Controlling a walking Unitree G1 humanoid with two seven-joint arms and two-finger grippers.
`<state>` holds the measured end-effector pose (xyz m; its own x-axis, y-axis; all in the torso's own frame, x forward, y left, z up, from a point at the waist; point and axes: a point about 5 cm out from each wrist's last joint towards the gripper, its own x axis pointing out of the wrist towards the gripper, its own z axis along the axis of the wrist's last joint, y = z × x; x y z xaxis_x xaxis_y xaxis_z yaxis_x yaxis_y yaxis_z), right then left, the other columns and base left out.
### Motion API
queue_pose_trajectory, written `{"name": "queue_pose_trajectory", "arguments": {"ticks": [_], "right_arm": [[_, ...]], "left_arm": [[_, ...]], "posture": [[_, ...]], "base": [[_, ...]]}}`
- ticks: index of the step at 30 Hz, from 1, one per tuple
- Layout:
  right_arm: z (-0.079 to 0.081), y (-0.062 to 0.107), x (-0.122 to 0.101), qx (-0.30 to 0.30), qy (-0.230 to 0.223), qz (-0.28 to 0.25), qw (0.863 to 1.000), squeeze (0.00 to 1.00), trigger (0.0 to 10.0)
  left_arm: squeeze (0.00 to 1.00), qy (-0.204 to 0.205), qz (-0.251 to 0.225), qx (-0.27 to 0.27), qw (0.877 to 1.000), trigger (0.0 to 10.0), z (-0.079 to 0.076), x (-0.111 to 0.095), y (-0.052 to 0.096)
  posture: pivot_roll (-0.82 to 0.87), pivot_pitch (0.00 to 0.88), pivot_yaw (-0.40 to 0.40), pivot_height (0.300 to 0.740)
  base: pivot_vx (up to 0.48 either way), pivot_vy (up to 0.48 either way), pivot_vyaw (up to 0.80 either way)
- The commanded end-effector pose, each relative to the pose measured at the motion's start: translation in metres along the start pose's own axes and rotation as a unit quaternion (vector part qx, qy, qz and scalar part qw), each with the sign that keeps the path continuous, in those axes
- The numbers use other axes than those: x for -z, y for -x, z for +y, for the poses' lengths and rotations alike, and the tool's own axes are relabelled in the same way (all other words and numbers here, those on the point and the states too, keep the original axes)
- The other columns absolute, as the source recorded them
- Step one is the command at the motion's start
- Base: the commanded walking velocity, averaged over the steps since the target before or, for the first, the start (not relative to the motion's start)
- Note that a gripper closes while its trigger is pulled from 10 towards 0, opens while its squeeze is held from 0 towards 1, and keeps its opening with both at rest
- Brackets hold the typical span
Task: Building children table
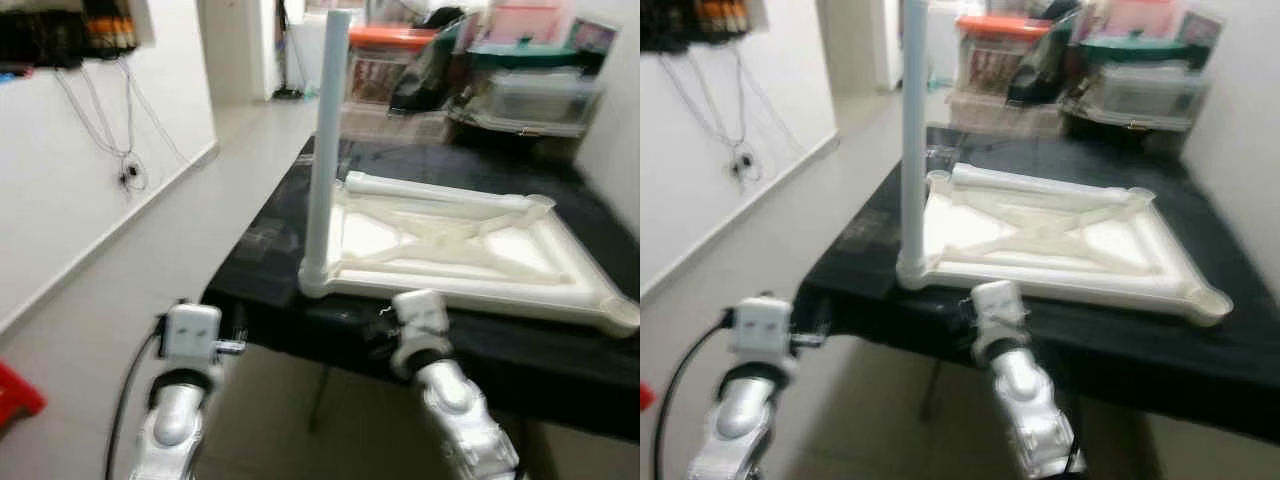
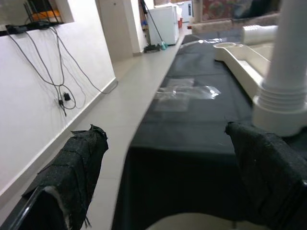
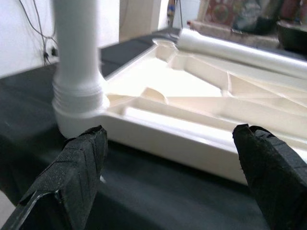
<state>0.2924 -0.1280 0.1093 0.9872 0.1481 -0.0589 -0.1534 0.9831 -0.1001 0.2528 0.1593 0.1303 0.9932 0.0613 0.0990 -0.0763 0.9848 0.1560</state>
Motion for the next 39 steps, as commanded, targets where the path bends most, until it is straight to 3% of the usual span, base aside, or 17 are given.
{"name": "queue_pose_trajectory", "arguments": {"ticks": [1, 39], "right_arm": [[0.0059, -0.0003, 0.0016, -0.007, -0.006, 0.004, 1.0, 0.0, 10.0], [-0.0036, -0.0024, 0.0004, 0.018, -0.009, -0.002, 1.0, 0.0, 10.0]], "left_arm": [[0.0, -0.008, 0.006, -0.007, 1.0, 10.0, 0.0058, 0.0027, 0.0013], [0.0, -0.01, 0.003, 0.005, 1.0, 10.0, 0.0017, 0.0034, 0.0039]], "posture": [[0.17, 0.0, -0.06, 0.74], [0.17, 0.0, -0.056, 0.74]], "base": [[0.307, 0.0, 0.0], [0.208, 0.0, 0.0]]}}
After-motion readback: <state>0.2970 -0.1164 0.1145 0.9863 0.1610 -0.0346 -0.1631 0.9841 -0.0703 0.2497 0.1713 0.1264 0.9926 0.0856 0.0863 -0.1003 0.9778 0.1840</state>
